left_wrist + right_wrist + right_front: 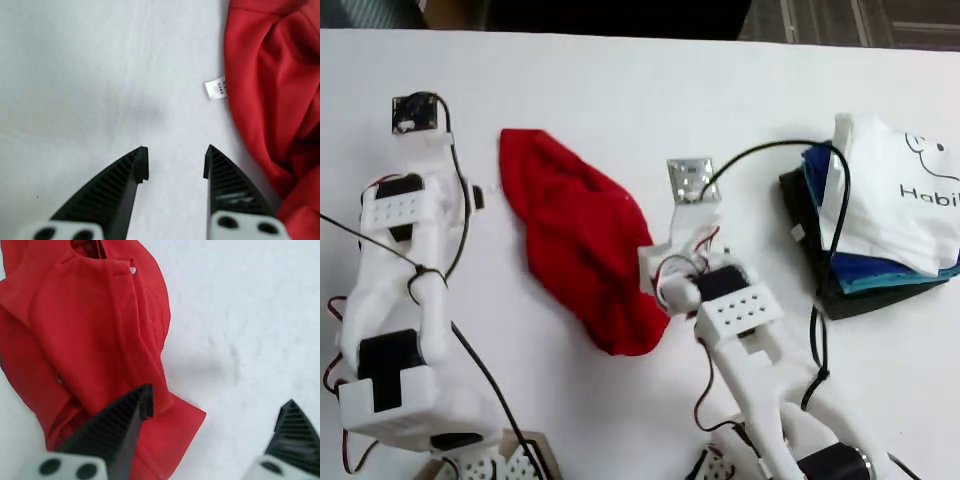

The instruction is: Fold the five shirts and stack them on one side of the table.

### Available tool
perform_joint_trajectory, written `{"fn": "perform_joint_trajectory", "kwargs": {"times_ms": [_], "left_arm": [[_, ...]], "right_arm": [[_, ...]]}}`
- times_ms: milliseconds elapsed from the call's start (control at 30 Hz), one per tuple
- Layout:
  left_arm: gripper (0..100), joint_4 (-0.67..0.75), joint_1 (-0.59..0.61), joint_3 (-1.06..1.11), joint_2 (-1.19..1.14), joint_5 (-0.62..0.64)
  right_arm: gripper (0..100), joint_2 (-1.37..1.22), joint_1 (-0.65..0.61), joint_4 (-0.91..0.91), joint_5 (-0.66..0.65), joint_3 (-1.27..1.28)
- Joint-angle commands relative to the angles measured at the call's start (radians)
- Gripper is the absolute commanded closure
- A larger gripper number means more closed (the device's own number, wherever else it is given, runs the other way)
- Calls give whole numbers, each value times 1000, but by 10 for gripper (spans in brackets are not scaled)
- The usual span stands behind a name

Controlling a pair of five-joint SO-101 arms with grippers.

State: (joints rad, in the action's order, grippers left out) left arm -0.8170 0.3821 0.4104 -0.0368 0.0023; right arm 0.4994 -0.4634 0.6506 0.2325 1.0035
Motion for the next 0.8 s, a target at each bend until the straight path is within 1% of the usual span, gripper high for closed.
{"fn": "perform_joint_trajectory", "kwargs": {"times_ms": [0,133,300,433,533,600,667,767], "left_arm": [[797,18,-8,-4,52,3],[797,18,-8,-4,52,3],[797,18,-8,-4,52,3],[797,18,-8,-4,52,3],[797,18,-8,-4,52,3],[797,18,-8,-4,52,3],[797,18,-8,-4,52,3],[797,18,-8,-4,52,3]], "right_arm": [[612,44,-4,-62,17,31],[612,36,-5,-61,98,34],[621,-91,-53,-68,103,20],[724,-239,-93,-68,106,-48],[788,-325,-84,-67,104,-141],[787,-355,-68,-61,103,-189],[765,-352,-50,-48,101,-221],[718,-314,-45,39,101,-273]]}}
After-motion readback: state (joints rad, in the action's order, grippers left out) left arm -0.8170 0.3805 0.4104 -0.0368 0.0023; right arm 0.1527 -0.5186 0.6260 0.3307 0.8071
